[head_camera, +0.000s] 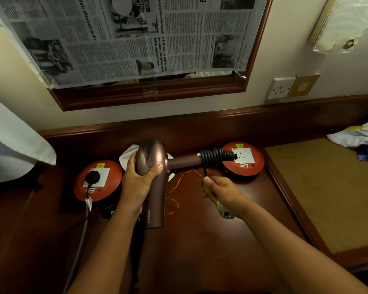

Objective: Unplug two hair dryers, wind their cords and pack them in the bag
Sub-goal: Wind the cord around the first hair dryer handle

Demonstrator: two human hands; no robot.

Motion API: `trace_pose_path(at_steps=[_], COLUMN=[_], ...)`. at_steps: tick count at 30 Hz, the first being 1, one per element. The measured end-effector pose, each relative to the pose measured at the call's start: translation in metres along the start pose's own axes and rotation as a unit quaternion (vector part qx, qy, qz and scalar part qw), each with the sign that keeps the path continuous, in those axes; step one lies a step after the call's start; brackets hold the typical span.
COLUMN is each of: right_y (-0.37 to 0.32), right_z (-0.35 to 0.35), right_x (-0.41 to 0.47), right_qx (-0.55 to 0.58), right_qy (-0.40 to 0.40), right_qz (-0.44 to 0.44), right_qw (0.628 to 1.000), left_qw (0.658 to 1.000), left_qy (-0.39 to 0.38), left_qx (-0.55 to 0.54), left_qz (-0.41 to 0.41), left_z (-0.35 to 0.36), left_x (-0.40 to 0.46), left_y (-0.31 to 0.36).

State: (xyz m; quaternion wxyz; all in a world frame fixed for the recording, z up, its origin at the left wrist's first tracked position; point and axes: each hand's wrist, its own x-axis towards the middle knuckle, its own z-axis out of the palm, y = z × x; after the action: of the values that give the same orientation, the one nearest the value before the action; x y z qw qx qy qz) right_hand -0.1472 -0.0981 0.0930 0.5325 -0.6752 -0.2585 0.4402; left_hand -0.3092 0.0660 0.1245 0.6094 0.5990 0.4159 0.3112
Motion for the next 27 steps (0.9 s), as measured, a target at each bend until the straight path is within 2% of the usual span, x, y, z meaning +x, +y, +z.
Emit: trace_pose_path(at_steps=[3, 7, 10, 13, 15, 17, 19, 22, 24, 27], right_y=[-0.004, -0.008, -0.014, -0.017, -0.019, -0.025, -0.03, -0.034, -0.039, -0.05], right_z=[-0.007, -0.012, -0.015, -0.022, -0.027, -0.032, -0.039, -0.051, -0.056, -0.057], right_x=[0.008, 0.018, 0.021, 0.018, 0.02, 0.021, 0.023, 0.03, 0.034, 0.037], right_qx=[-0.137, -0.21, -0.152, 0.018, 0.131, 0.186, 0.204, 0.22, 0.166, 0.034], right_qy=[0.026, 0.066, 0.051, -0.021, -0.067, -0.115, -0.157, -0.124, -0.093, -0.122], right_qz=[-0.029, -0.071, -0.059, -0.028, 0.034, 0.069, 0.071, 0.094, 0.115, 0.11], right_qw=[0.99, 0.973, 0.985, 0.999, 0.989, 0.973, 0.964, 0.963, 0.975, 0.986], left_qw=[1.0, 0.999, 0.999, 0.998, 0.996, 0.993, 0.992, 0.989, 0.986, 0.98], left_qy=[-0.016, -0.039, -0.037, -0.053, -0.072, -0.091, -0.107, -0.126, -0.14, -0.147], left_qx=[-0.003, 0.006, 0.007, 0.02, 0.034, 0.049, 0.039, 0.03, 0.044, 0.083], left_qz=[-0.005, 0.007, 0.006, 0.022, 0.039, 0.053, 0.054, 0.069, 0.084, 0.103], left_z=[-0.002, -0.003, -0.004, -0.007, -0.009, -0.01, -0.011, -0.014, -0.015, -0.016], left_x=[-0.001, -0.003, -0.002, 0.0, 0.0, -0.002, -0.003, -0.005, -0.006, -0.006], left_y=[0.002, 0.005, 0.008, 0.011, 0.012, 0.013, 0.013, 0.012, 0.012, 0.01])
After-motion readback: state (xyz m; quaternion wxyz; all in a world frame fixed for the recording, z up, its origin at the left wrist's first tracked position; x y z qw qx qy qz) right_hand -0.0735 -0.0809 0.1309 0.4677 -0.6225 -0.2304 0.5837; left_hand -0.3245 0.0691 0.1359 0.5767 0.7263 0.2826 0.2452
